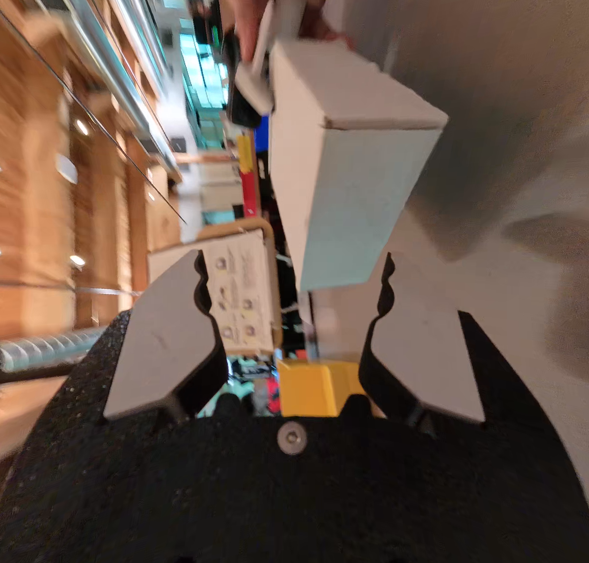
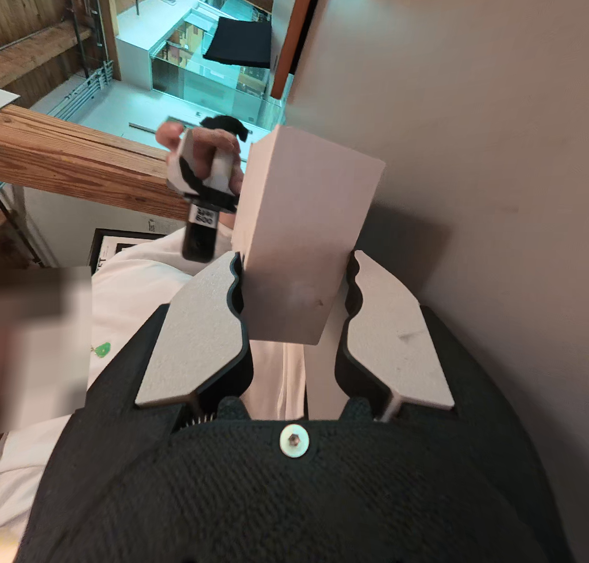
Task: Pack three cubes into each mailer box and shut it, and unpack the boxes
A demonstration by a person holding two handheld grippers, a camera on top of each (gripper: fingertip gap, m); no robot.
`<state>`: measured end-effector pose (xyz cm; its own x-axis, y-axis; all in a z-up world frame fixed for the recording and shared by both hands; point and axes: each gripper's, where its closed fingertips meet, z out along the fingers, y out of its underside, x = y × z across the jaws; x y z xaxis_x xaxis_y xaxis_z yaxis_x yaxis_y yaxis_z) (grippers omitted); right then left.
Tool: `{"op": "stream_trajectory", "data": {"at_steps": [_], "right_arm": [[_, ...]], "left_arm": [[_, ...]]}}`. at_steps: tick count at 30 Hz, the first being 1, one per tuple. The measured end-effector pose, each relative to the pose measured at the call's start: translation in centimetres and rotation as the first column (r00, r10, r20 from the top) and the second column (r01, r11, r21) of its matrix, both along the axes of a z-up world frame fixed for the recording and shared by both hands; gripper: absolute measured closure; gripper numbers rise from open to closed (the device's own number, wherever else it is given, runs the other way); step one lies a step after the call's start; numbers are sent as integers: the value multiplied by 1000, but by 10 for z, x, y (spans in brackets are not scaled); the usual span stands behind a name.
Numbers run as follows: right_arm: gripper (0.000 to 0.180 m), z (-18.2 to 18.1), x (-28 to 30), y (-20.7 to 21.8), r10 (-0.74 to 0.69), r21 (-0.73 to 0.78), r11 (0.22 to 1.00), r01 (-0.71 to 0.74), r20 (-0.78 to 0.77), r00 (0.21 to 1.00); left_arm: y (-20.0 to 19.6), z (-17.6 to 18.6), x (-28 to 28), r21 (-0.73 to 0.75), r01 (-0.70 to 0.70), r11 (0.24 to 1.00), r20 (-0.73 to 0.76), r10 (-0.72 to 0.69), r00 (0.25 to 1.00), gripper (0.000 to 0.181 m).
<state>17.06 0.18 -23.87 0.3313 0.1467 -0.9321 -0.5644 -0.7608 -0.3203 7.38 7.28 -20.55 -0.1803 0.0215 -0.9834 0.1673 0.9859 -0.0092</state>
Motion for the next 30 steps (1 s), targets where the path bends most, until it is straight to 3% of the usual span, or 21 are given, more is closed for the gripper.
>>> {"op": "stream_trajectory", "data": {"at_steps": [4, 10, 18, 22, 25, 27, 30], "right_arm": [[117, 7, -3, 6, -5, 31, 999, 6, -13, 1000], [117, 6, 4, 5, -48, 15, 999, 48, -18, 999], [117, 16, 2, 6, -65, 30, 997, 66, -26, 998], [117, 23, 10, 1, -97, 78, 992, 99, -32, 995], [100, 45, 29, -10, -179, 236, 956, 172, 8, 984], [86, 64, 53, -20, -314, 355, 890, 285, 23, 949], [84, 86, 69, -42, -455, 504, 783, 365, 63, 888]], "left_arm": [[-31, -17, 7, 89, 127, 988, -10, -127, 992, 70], [-51, -42, 13, 128, 137, 982, -35, -133, 990, 75], [-67, -27, 34, 279, -4, 960, 263, -72, 962, 94], [-57, -12, 39, 154, -60, 986, 253, 19, 967, 99], [-49, 4, 37, -158, -1, 987, 116, 19, 993, 101], [-44, 10, 37, -424, 4, 906, -31, -19, 999, 102], [-37, 13, 42, -752, -70, 655, -229, -160, 960, 103]]}}
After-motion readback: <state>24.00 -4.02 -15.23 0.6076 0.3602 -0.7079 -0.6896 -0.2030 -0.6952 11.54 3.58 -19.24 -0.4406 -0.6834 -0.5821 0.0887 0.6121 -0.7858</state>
